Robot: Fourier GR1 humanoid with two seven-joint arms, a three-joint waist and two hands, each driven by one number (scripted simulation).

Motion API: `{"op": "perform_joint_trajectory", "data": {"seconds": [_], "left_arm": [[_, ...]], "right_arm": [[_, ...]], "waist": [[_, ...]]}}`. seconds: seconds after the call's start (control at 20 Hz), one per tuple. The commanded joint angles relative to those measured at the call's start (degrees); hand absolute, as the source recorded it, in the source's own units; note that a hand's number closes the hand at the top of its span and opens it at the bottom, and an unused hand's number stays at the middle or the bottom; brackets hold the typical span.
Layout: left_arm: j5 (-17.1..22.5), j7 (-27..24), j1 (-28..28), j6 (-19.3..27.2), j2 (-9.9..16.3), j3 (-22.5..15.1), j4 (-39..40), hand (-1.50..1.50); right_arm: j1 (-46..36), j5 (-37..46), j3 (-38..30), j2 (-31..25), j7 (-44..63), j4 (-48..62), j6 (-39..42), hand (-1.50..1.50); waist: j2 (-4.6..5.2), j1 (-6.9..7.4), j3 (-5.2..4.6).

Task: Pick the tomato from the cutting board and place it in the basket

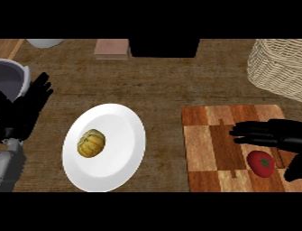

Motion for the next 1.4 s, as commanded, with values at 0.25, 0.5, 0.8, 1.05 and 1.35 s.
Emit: {"op": "perform_joint_trajectory", "data": {"seconds": [0.25,0.5,0.8,1.05,1.35], "left_arm": [[-1.07,-1.39,4.03,-0.31,-1.80,0.09,-2.52,0.00],[-0.51,-1.36,2.43,-1.98,-0.96,1.29,-0.12,0.00],[-0.95,0.27,2.68,-1.03,-0.65,1.65,-3.31,0.00],[-2.18,0.11,-0.30,0.67,-2.58,1.63,-0.46,0.00],[-3.04,-0.30,0.84,-0.38,-2.28,2.07,-0.08,0.00]], "right_arm": [[-4.04,6.57,0.78,5.12,-11.53,12.79,-0.47,-1.50],[-5.81,3.99,0.38,2.32,-14.77,12.55,3.19,-1.50],[-3.44,2.70,3.24,1.08,-17.23,10.99,1.76,-1.50],[-2.26,5.97,5.15,2.61,-17.76,14.57,-4.52,-1.50],[-4.51,8.16,4.28,5.65,-14.13,15.73,-4.61,-1.50]], "waist": [[0.00,0.09,0.01],[0.04,-0.30,-0.03],[-0.17,-0.25,0.00],[0.00,-0.71,0.01],[-0.12,-0.68,-0.02]]}}
